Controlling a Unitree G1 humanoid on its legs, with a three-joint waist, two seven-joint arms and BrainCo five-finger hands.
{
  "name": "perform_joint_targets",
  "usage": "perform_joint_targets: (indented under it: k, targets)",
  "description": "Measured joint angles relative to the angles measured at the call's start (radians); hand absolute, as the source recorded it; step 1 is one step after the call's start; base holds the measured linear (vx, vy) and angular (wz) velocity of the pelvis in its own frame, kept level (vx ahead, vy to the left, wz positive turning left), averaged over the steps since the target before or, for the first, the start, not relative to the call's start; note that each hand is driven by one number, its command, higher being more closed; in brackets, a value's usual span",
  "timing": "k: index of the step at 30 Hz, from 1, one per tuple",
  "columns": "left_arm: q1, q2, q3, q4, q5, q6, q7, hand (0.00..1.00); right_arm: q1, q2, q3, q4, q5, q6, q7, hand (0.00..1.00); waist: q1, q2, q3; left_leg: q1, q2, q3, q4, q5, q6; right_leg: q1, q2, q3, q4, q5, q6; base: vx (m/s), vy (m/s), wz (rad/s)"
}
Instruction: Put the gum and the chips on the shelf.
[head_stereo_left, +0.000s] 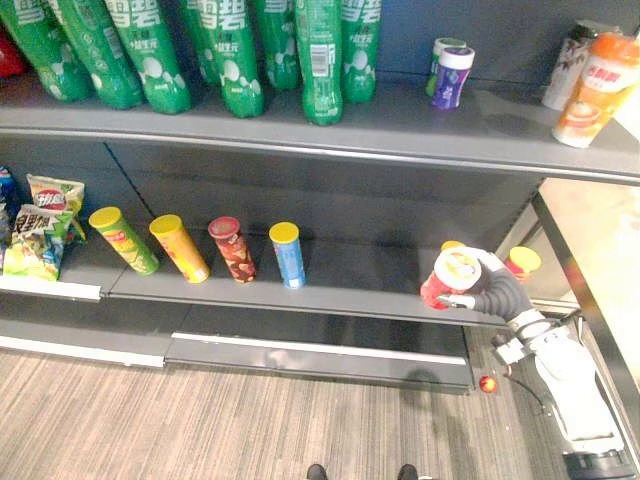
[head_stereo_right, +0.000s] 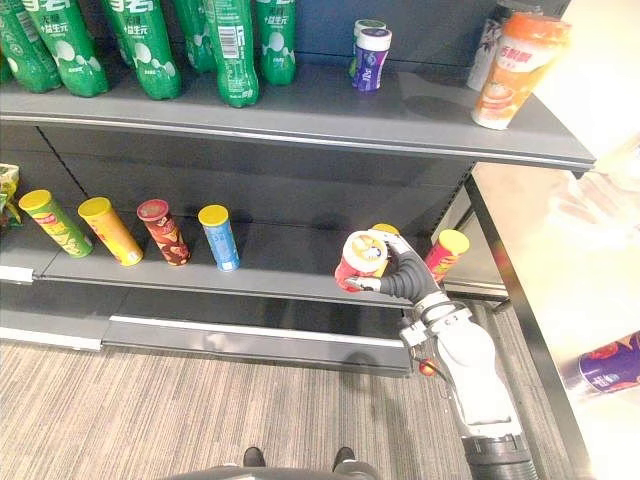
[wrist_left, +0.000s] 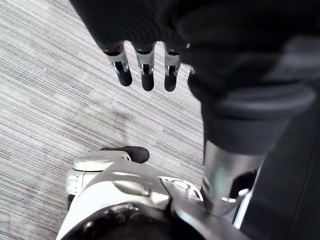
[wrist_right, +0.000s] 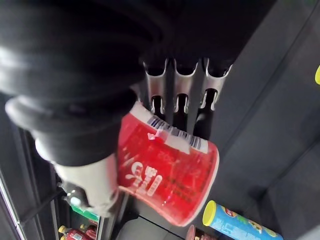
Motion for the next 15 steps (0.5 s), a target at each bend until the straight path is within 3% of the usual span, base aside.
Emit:
perform_joint_targets:
  k: [11, 15]
  targets:
    - [-0.005, 0.022, -0.009, 0.000, 0.038, -0.006, -0.035, 0.00, -0.040, -0.100, -0.002, -0.079, 0.051, 0.009, 0.047, 1.00, -0.023, -0.001, -0.027, 0.006, -0.003, 0.018, -0.001, -0.003, 0.001, 0.000, -0.001, 0.031, -0.004, 0.013, 0.001, 0.00, 0.008, -0.05]
    - [-0.009, 0.023, -0.009, 0.000, 0.039, -0.008, -0.036, 0.00, -0.094, -0.136, -0.013, -0.119, 0.093, 0.043, 0.073, 1.00, -0.025, -0.005, -0.035, 0.007, 0.001, 0.023, -0.001, -0.003, 0.001, -0.001, 0.004, 0.033, -0.008, 0.016, -0.003, 0.00, -0.010, -0.05]
